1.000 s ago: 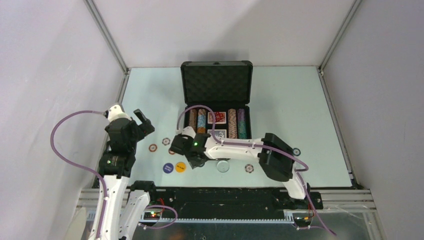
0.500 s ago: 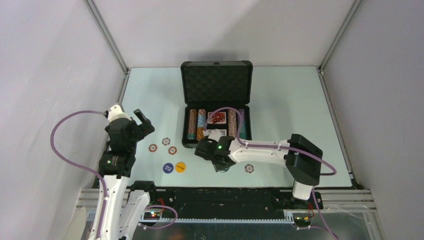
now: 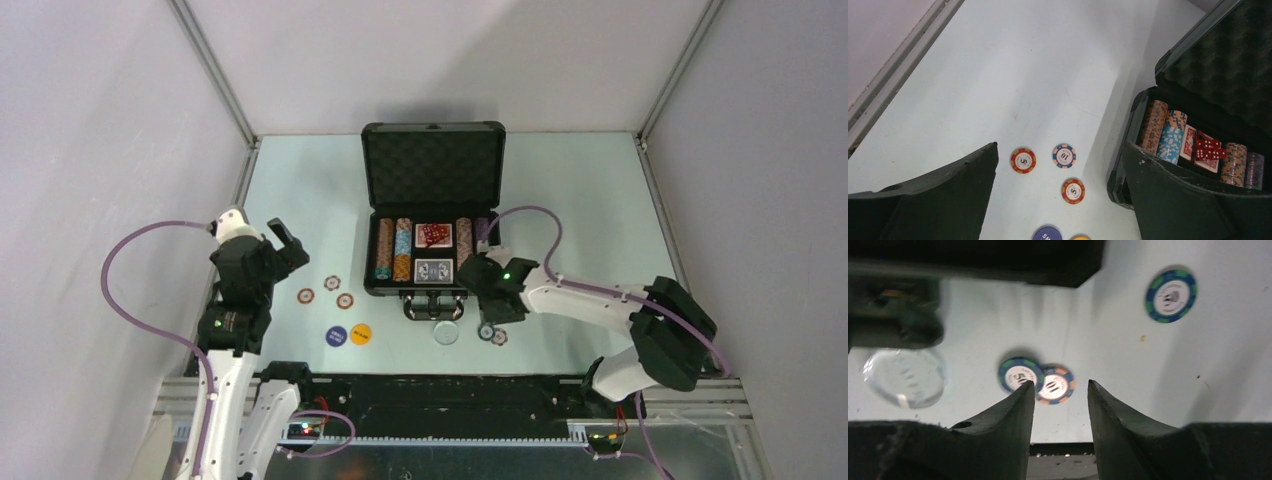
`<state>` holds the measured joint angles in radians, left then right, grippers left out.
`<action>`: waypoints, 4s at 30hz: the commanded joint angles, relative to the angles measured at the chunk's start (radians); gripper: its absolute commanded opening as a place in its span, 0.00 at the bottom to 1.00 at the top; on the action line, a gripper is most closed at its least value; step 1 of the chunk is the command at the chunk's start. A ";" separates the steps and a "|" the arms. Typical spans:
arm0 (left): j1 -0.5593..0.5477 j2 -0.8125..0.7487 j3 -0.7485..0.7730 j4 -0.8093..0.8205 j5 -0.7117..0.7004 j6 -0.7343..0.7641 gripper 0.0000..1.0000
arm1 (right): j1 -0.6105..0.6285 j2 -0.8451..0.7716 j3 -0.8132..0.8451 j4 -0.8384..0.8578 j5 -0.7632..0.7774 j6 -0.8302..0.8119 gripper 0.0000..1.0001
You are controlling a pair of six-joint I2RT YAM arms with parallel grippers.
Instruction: Pack up texas hold em set
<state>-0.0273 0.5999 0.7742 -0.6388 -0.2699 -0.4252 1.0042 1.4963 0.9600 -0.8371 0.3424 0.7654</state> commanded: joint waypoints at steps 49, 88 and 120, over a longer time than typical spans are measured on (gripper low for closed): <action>0.009 -0.004 0.001 0.015 -0.012 0.028 0.98 | 0.007 0.127 -0.010 0.147 -0.099 -0.190 0.57; 0.009 -0.005 0.000 0.016 -0.011 0.028 0.98 | -0.219 -0.054 -0.024 0.096 -0.060 -0.146 0.49; 0.009 0.006 0.001 0.020 0.001 0.026 0.98 | -0.385 -0.047 -0.264 0.268 -0.158 -0.033 0.64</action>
<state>-0.0273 0.6022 0.7742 -0.6388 -0.2691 -0.4171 0.6273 1.4387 0.7422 -0.6086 0.1940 0.7006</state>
